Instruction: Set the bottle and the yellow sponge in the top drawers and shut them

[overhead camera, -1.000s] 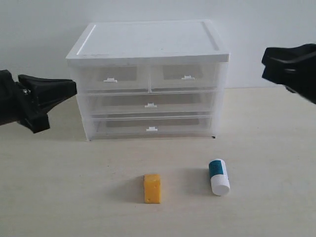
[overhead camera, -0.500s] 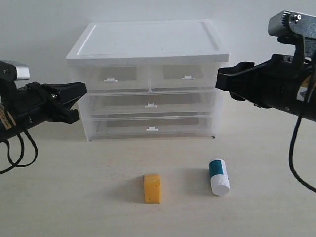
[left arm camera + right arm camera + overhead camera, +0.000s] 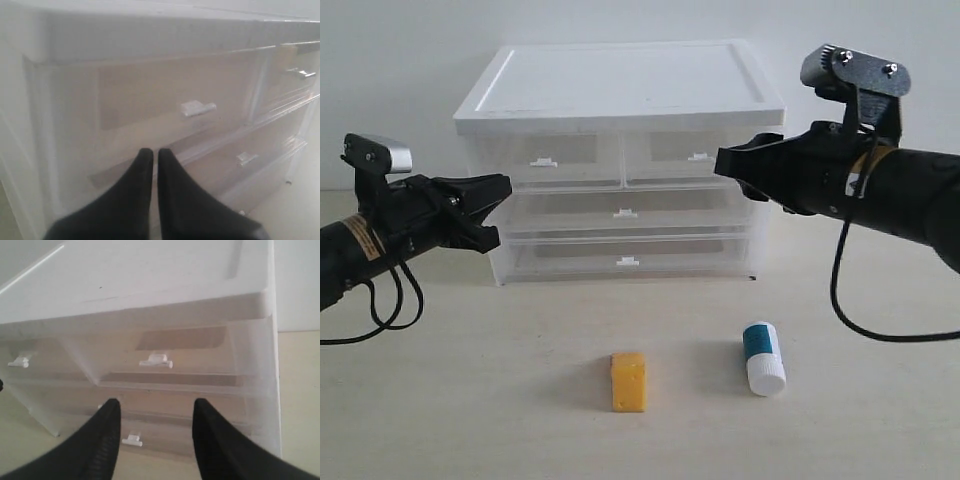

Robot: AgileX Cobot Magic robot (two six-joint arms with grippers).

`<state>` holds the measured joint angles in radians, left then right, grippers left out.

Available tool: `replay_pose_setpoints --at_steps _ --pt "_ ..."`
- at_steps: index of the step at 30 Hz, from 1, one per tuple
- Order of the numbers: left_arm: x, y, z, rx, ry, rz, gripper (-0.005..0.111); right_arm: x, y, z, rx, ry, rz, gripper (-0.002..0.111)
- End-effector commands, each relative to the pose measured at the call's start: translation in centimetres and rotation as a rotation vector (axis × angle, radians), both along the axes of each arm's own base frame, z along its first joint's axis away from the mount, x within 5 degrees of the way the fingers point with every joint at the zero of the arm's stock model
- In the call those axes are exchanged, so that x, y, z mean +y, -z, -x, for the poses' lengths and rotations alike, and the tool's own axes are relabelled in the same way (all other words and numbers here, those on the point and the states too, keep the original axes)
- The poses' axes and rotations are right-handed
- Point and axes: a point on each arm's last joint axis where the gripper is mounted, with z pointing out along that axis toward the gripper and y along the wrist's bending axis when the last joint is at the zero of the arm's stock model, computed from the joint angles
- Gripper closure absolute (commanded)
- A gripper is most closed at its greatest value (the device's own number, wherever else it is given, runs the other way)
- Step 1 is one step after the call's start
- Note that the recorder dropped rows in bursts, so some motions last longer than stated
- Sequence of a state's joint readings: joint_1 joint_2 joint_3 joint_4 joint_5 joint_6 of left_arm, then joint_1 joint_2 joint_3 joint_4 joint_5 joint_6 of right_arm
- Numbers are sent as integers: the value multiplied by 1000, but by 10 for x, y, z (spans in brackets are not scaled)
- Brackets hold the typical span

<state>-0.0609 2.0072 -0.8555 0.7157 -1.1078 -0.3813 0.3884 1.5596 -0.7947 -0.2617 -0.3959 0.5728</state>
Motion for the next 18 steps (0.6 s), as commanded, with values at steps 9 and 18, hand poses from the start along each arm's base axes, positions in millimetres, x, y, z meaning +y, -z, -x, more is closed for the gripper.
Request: replay_pose_setpoints --at_steps 9,18 --pt "-4 -1 0 -24 22 -5 103 25 15 -58 63 30 -82 66" --pt "-4 -1 0 -24 22 -5 103 28 27 -65 72 37 -122 66"
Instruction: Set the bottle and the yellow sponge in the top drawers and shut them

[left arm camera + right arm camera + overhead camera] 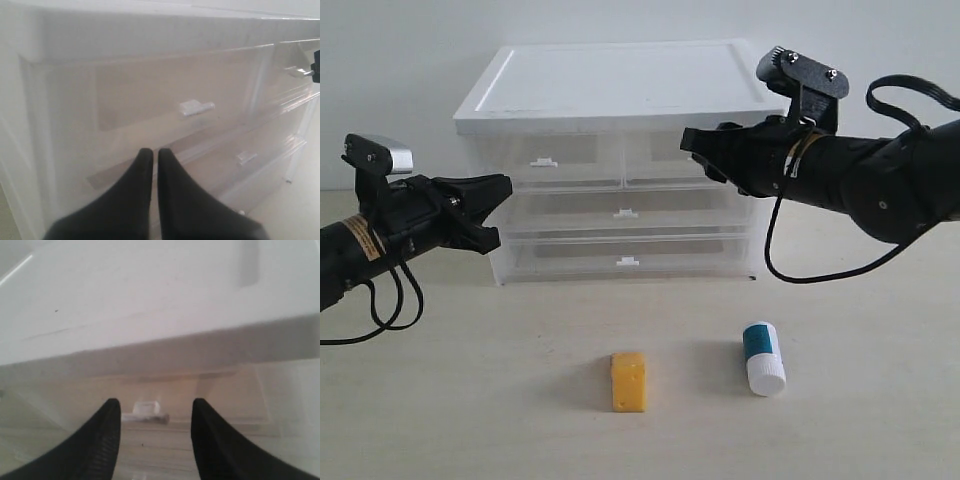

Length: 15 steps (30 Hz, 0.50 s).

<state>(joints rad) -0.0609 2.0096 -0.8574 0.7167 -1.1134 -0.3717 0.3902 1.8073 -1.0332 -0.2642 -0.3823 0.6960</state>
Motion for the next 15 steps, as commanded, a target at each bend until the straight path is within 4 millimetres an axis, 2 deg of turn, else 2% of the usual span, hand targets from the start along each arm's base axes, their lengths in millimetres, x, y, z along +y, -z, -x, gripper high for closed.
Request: replay_pose_setpoints --at_steps 1,6,15 --pt "-4 -1 0 -15 18 0 103 3 7 -5 -10 2 -42 66" --pt "-4 -1 0 -15 18 0 103 6 16 -10 -25 8 -119 66" --pt "-4 -1 0 -15 18 0 103 6 10 -11 -61 26 -180 66"
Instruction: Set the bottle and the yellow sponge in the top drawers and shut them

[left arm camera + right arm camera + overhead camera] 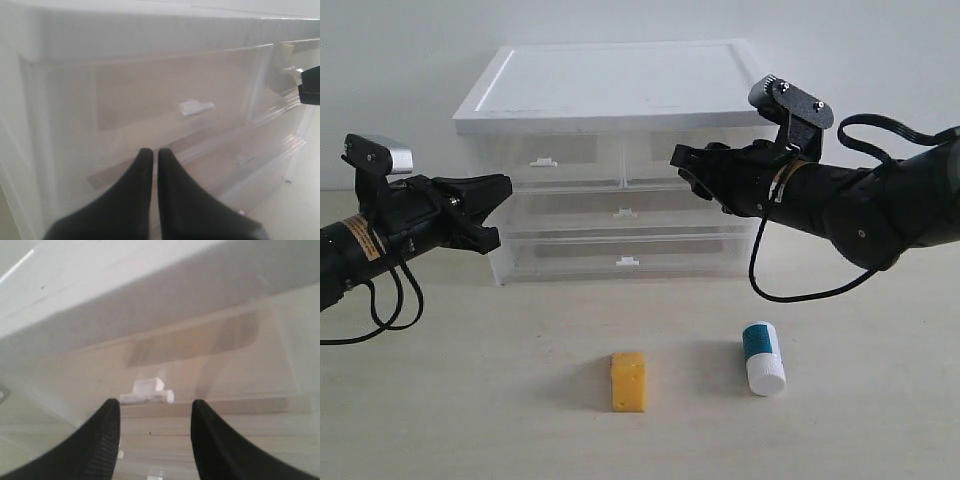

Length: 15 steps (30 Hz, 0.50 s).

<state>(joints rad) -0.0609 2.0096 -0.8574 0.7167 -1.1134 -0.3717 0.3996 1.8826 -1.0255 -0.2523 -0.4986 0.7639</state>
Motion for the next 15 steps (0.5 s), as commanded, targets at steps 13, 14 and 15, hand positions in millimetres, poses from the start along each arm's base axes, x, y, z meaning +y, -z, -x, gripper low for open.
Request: replay_pose_setpoints --at_steps 13,14,15 --pt "-4 -1 0 -15 18 0 103 4 -13 -3 -54 -34 -142 66" --pt "-4 -1 0 -15 18 0 103 5 -12 -1 -41 -55 -125 66" --pt "-4 -1 0 -15 18 0 103 6 -9 0 -17 -73 -98 66"
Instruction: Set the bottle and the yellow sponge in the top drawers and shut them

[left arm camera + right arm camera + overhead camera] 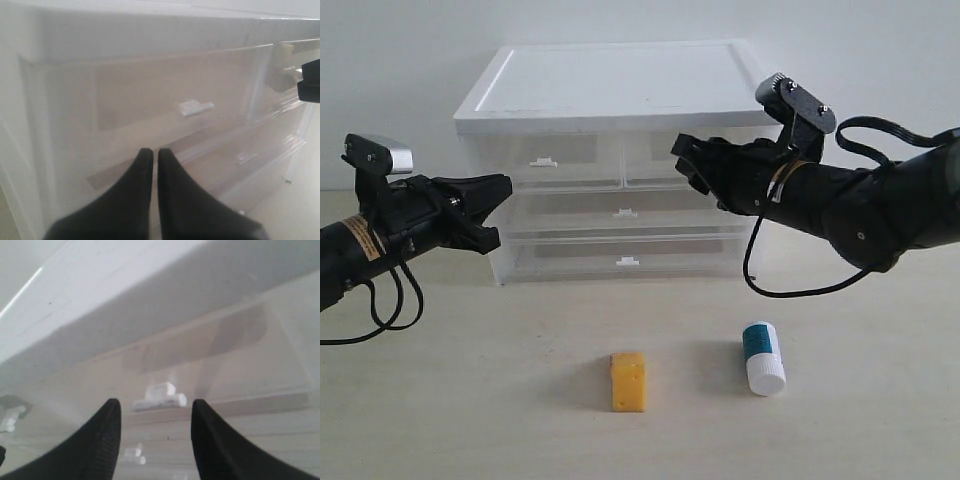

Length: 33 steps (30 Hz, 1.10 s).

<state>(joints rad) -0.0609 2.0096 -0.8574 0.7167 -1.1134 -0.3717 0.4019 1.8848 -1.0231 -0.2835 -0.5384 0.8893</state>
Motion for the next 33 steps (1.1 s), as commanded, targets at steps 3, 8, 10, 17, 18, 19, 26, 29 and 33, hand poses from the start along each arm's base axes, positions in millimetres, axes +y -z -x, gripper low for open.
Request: replay_pose_setpoints --at_steps 3,8,10,17,18,19,26,29,33 --pt "-4 -1 0 -15 18 0 103 2 5 3 40 -100 117 66" --pt "-4 -1 0 -15 18 0 103 3 8 5 48 -123 146 66" --pt "-4 -1 0 -15 18 0 103 5 6 6 38 -142 122 66" --pt "-4 -1 0 -15 18 0 103 7 1 10 66 -175 -73 66" --pt "-4 -1 0 -15 18 0 103 6 0 11 65 -180 -77 66" --pt "-4 -1 0 -15 18 0 103 2 -2 10 62 -170 -72 66" --pt "-4 -1 0 -15 18 0 103 -49 -19 2 71 -42 -160 66" --pt "-4 0 0 -8 15 -5 103 -45 -13 1 72 -78 -189 66" --pt "-4 0 0 -7 14 -7 103 -42 0 -4 96 -82 -275 66"
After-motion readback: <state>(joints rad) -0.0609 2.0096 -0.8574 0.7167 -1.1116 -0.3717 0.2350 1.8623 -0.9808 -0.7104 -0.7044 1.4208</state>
